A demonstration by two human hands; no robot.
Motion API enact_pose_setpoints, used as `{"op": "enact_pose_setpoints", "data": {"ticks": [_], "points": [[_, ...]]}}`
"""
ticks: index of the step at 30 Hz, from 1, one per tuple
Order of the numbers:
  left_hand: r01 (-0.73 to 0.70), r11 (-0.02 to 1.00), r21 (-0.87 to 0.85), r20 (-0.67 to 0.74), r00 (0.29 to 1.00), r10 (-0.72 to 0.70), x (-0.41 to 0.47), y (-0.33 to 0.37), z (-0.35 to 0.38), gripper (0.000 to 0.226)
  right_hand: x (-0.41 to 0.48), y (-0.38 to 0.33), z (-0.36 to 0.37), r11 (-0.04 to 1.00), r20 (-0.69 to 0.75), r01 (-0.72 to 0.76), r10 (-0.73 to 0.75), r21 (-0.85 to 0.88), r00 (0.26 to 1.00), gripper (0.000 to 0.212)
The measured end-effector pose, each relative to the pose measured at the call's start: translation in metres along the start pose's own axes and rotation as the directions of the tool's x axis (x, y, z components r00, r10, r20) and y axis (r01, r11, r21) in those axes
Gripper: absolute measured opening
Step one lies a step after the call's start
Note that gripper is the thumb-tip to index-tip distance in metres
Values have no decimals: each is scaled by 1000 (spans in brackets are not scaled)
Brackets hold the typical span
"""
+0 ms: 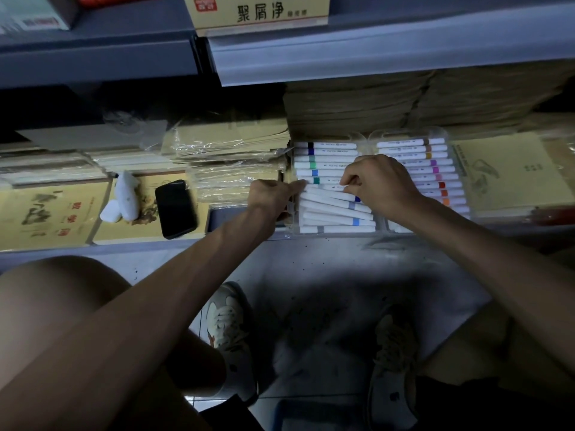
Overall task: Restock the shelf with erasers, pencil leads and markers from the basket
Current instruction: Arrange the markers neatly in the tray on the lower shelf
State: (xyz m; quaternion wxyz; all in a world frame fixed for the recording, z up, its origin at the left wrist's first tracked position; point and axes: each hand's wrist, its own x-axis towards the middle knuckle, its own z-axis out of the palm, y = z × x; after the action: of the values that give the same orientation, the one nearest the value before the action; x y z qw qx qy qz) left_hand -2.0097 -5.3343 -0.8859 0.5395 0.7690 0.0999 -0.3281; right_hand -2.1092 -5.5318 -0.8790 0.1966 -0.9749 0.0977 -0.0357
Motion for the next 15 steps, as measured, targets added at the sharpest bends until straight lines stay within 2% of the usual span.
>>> {"op": "enact_pose_setpoints", "data": {"ticks": [3,10,15], "points": [[-44,998,52,-32,998,46,4,-4,1,33,2,1,2,1000,5,-17,17,6,1000,9],[-49,996,70,-43,998,53,6,-5,5,42,2,0,1,1000,4,-14,14,5,1000,10],[-54,995,78,-68,996,59,2,-4,7,29,0,-1,-3,999,21,-38,38,21,999,9]]}}
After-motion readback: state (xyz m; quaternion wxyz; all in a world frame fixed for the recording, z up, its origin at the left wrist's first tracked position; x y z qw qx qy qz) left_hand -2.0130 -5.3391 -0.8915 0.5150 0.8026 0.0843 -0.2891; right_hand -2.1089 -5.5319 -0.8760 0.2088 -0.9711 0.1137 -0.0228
